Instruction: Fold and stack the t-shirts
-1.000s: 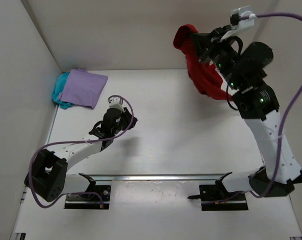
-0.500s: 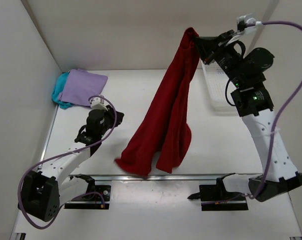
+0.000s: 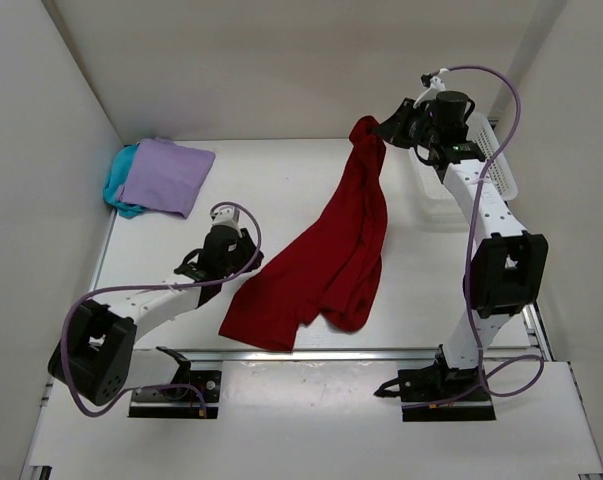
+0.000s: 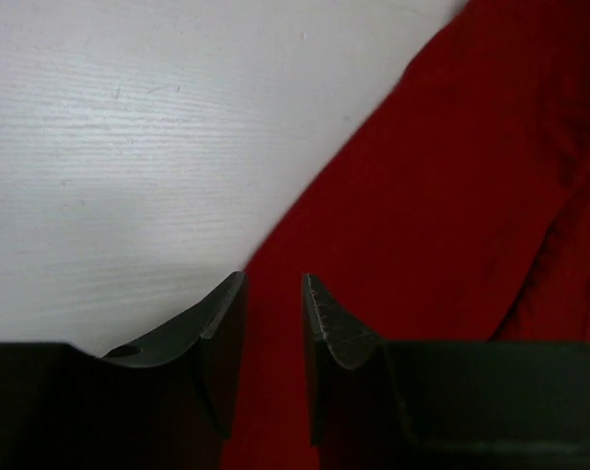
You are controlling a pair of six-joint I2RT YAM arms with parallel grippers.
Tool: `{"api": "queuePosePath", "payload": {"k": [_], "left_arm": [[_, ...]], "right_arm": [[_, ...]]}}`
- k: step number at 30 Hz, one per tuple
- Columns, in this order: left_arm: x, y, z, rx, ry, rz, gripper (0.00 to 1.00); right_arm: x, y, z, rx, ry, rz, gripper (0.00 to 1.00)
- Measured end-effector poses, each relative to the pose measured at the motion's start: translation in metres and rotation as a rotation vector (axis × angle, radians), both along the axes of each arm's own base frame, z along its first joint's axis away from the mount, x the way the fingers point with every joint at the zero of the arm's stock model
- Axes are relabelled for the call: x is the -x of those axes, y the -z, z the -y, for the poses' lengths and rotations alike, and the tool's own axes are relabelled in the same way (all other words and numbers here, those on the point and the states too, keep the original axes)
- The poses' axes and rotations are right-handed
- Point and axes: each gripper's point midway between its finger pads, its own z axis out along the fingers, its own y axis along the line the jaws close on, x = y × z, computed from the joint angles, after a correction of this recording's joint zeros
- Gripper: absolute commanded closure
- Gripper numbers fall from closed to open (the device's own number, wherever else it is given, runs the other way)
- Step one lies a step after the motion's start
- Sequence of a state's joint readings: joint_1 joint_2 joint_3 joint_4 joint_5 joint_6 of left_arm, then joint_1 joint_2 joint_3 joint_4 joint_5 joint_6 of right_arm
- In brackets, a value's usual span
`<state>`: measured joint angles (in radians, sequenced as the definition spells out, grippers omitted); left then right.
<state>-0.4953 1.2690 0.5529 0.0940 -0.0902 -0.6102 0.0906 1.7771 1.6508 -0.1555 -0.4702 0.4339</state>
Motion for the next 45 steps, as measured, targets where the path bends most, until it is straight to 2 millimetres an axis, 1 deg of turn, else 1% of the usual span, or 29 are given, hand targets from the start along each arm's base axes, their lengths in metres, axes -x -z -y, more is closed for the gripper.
{"api": "queuePosePath", "payload": {"k": [2,3,6,9,11,12,14,15,16,17,18,21,23,25,27,28,30,31,32,33,34,36,38,39,40,42,43,45], "left_arm": [[0.004,0.008,0.001,-0.024,0.010,-0.023,0.58],[0.007,0.013,0.001,-0.040,0.015,-0.038,0.54],[0.014,0.034,-0.003,-0.101,0.011,-0.093,0.49],[0.021,0.055,-0.011,-0.164,-0.001,-0.150,0.44],[0.021,0.063,-0.015,-0.194,-0.019,-0.167,0.39],[0.019,0.062,-0.015,-0.199,-0.026,-0.161,0.38],[0.016,0.062,-0.016,-0.204,-0.041,-0.152,0.57],[0.015,0.063,-0.015,-0.200,-0.040,-0.152,0.76],[0.014,0.066,-0.013,-0.193,-0.031,-0.158,0.92],[0.012,0.067,-0.010,-0.184,-0.027,-0.161,0.98],[0.010,0.067,-0.008,-0.177,-0.020,-0.165,1.00],[0.008,0.064,-0.002,-0.153,0.002,-0.164,1.00],[0.007,0.055,-0.005,-0.139,-0.003,-0.157,1.00],[-0.002,0.030,-0.005,-0.112,-0.014,-0.124,1.00],[-0.022,-0.009,-0.004,-0.065,-0.031,-0.065,1.00],[-0.036,-0.035,-0.004,-0.036,-0.044,-0.022,1.00],[-0.063,-0.094,-0.006,0.025,-0.072,0.085,1.00],[-0.072,-0.121,-0.008,0.048,-0.084,0.134,1.00],[-0.080,-0.152,-0.014,0.076,-0.102,0.191,1.00],[-0.084,-0.182,-0.021,0.103,-0.116,0.245,1.00],[-0.084,-0.206,-0.030,0.124,-0.133,0.287,1.00],[-0.080,-0.250,-0.056,0.159,-0.183,0.368,1.00],[-0.072,-0.292,-0.084,0.179,-0.238,0.445,1.00],[-0.066,-0.317,-0.098,0.187,-0.268,0.492,1.00],[-0.060,-0.337,-0.108,0.192,-0.290,0.533,1.00],[-0.041,-0.381,-0.123,0.199,-0.319,0.624,1.00],[-0.030,-0.400,-0.128,0.201,-0.328,0.666,1.00],[-0.007,-0.439,-0.137,0.206,-0.343,0.752,1.00]], "right_arm": [[0.003,-0.003,-0.002,0.019,0.000,0.010,1.00],[0.005,-0.007,-0.002,0.029,0.003,0.021,1.00],[0.017,-0.029,-0.002,0.041,0.003,0.076,1.00],[0.036,-0.054,0.008,0.028,0.014,0.149,1.00],[0.046,-0.066,0.012,0.023,0.016,0.184,1.00],[0.048,-0.071,0.014,0.022,0.019,0.200,1.00],[0.049,-0.075,0.014,0.022,0.019,0.216,1.00],[0.049,-0.074,0.013,0.023,0.015,0.219,1.00],[0.049,-0.071,0.010,0.023,0.011,0.213,1.00],[0.049,-0.067,0.010,0.024,0.008,0.205,1.00],[0.050,-0.064,0.008,0.023,0.004,0.197,1.00],[0.050,-0.056,0.003,0.019,-0.011,0.177,1.00],[0.047,-0.051,-0.001,0.016,-0.016,0.165,1.00],[0.043,-0.046,-0.010,0.012,-0.021,0.141,0.99],[0.036,-0.046,-0.023,0.015,-0.037,0.129,1.00],[0.032,-0.048,-0.034,0.022,-0.053,0.120,1.00],[0.026,-0.061,-0.062,0.038,-0.094,0.129,1.00],[0.025,-0.072,-0.076,0.048,-0.114,0.147,1.00],[0.024,-0.087,-0.094,0.060,-0.137,0.172,1.00],[0.027,-0.107,-0.114,0.069,-0.164,0.218,1.00],[0.034,-0.128,-0.131,0.074,-0.191,0.271,1.00],[0.054,-0.170,-0.155,0.071,-0.234,0.380,1.00],[0.082,-0.207,-0.173,0.056,-0.275,0.488,0.99],[0.096,-0.223,-0.176,0.049,-0.286,0.536,0.99],[0.108,-0.237,-0.175,0.046,-0.286,0.580,0.99],[0.125,-0.260,-0.164,0.039,-0.271,0.664,0.98],[0.132,-0.270,-0.154,0.040,-0.254,0.700,0.98],[0.140,-0.281,-0.131,0.045,-0.215,0.773,0.99]]}}
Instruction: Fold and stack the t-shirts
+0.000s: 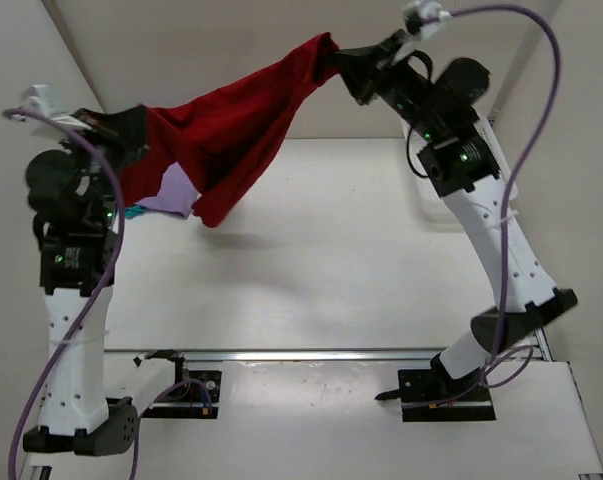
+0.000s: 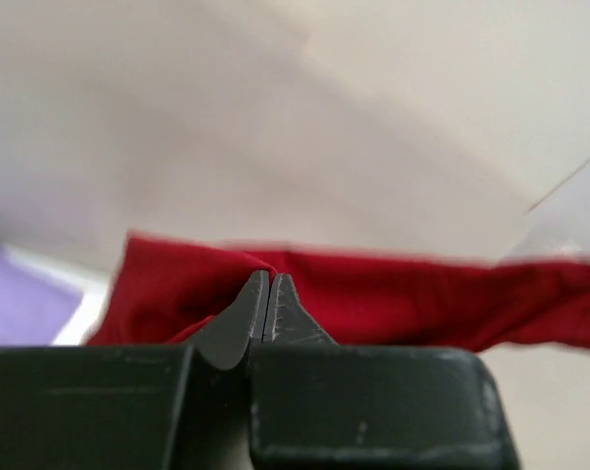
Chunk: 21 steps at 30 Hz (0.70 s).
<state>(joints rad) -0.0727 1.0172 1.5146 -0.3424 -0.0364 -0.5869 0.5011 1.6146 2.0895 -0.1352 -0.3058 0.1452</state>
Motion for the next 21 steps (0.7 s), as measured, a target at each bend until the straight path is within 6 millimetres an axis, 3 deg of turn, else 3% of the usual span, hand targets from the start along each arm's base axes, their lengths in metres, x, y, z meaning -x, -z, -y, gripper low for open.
{"api": "queuePosePath", "payload": {"k": [2,4,6,8,10,12,14,15,16,18,21], "left_arm": [[0.023,-0.035,-0.006,0.000,-0.013,0.084,1.00],[0.044,-0.054,-0.006,0.001,-0.003,0.153,1.00],[0.060,-0.055,0.002,0.000,0.042,0.186,1.00],[0.068,-0.037,0.016,0.004,0.114,0.198,1.00],[0.064,0.004,0.034,0.013,0.200,0.147,0.96],[0.051,0.052,0.060,0.018,0.289,0.066,0.79],[0.041,0.122,0.109,0.004,0.411,-0.075,0.67],[0.042,0.151,0.130,-0.025,0.463,-0.134,0.61],[0.044,0.184,0.155,-0.058,0.514,-0.207,0.53],[0.054,0.243,0.200,-0.135,0.620,-0.335,0.52],[0.060,0.304,0.233,-0.195,0.700,-0.465,0.52]], "right_arm": [[0.001,0.005,0.027,-0.007,0.045,0.051,1.00],[-0.008,0.025,0.057,-0.018,0.085,0.062,1.00],[-0.029,0.060,0.090,-0.032,0.122,0.018,0.96],[-0.060,0.110,0.126,-0.058,0.171,-0.076,0.90],[-0.091,0.178,0.155,-0.090,0.207,-0.236,0.70],[-0.114,0.243,0.183,-0.141,0.239,-0.401,0.48],[-0.125,0.309,0.207,-0.204,0.274,-0.579,0.41],[-0.125,0.327,0.213,-0.228,0.285,-0.635,0.41],[-0.125,0.341,0.218,-0.245,0.299,-0.681,0.40],[-0.122,0.351,0.219,-0.257,0.318,-0.726,0.40],[-0.112,0.335,0.201,-0.220,0.352,-0.702,0.48]]}}
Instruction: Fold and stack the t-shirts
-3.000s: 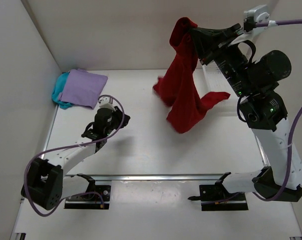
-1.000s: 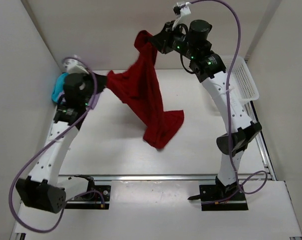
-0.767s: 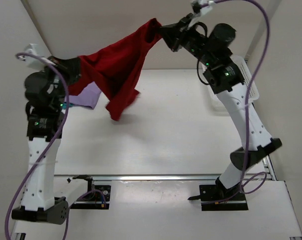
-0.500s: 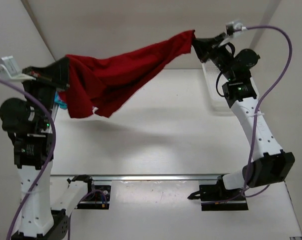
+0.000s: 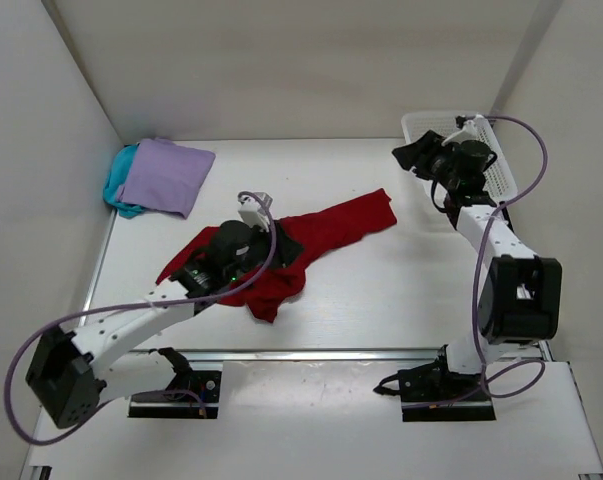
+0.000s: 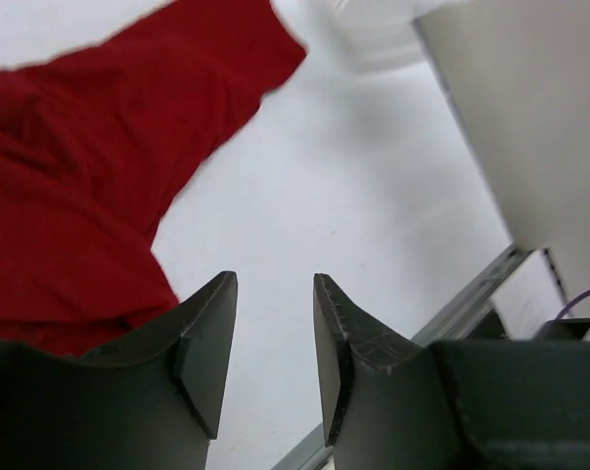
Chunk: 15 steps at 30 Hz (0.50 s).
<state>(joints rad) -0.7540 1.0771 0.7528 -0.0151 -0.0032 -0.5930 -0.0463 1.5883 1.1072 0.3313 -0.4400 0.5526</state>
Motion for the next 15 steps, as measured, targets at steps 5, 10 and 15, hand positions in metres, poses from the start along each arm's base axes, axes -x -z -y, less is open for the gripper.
{"api": "queuePosePath", "payload": {"k": [5,10,15], "left_arm": [[0.005,0.032,0.026,-0.030,0.057,-0.055,0.52],[-0.033,0.014,-0.023,0.029,-0.105,-0.021,0.50],[-0.071,0.015,-0.115,0.032,-0.384,-0.008,0.50]], "right_arm": [[0.053,-0.045,-0.064,0.067,-0.026,0.111,0.84],[0.145,0.032,-0.133,0.096,-0.176,0.008,0.84],[0.196,0.146,-0.184,0.247,-0.353,-0.256,0.46]]}}
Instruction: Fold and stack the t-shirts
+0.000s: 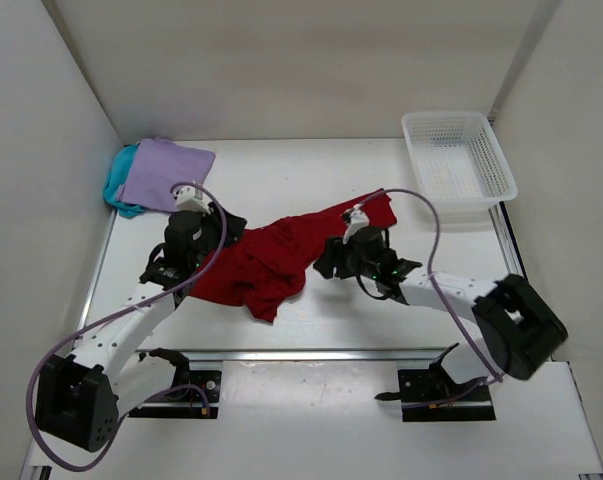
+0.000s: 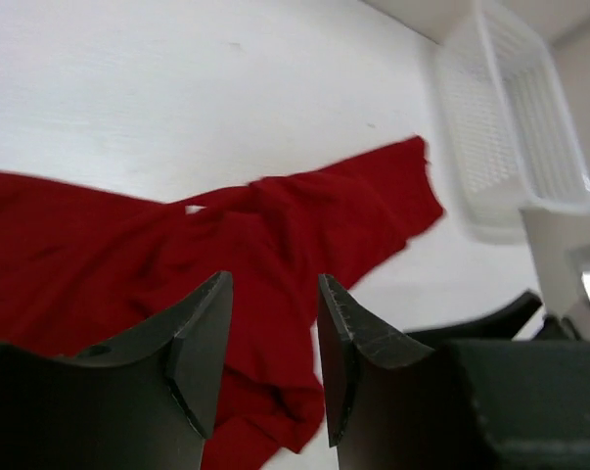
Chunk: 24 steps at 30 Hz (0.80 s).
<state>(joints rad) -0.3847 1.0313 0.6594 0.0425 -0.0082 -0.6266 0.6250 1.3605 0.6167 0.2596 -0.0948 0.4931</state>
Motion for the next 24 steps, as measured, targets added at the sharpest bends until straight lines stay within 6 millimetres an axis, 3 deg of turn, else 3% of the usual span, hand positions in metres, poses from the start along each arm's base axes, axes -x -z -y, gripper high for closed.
{"api": "queuePosePath", "payload": {"k": [2,4,8,9,12,15,17,19,22,24], "left_arm": [[-0.001,0.018,-0.020,-0.014,-0.057,-0.041,0.49],[0.004,0.040,-0.031,-0.033,-0.083,-0.097,0.49],[0.013,0.081,-0.053,-0.056,-0.143,-0.200,0.50],[0.015,0.091,-0.057,-0.058,-0.154,-0.225,0.50],[0.019,0.115,-0.060,-0.081,-0.166,-0.288,0.52],[0.024,0.139,-0.056,-0.095,-0.155,-0.345,0.56],[0.028,0.152,-0.056,-0.098,-0.156,-0.377,0.56],[0.032,0.162,-0.055,-0.103,-0.154,-0.402,0.57],[0.038,0.171,-0.045,-0.116,-0.128,-0.423,0.58],[0.039,0.173,-0.039,-0.118,-0.109,-0.425,0.59]], "right_arm": [[0.014,0.026,-0.015,0.048,-0.065,-0.052,0.40],[0.020,0.039,-0.029,0.079,-0.115,-0.076,0.39],[0.015,0.047,-0.058,0.108,-0.179,-0.079,0.48],[0.012,0.048,-0.063,0.104,-0.188,-0.080,0.55],[0.009,0.055,-0.064,0.095,-0.202,-0.098,0.94],[0.006,0.058,-0.058,0.091,-0.184,-0.122,1.00],[0.000,0.056,-0.046,0.092,-0.145,-0.121,1.00],[-0.002,0.048,-0.023,0.080,-0.083,-0.118,1.00],[-0.006,0.022,0.034,0.010,0.076,-0.084,0.99],[-0.007,0.011,0.075,-0.042,0.203,-0.057,0.80]]}}
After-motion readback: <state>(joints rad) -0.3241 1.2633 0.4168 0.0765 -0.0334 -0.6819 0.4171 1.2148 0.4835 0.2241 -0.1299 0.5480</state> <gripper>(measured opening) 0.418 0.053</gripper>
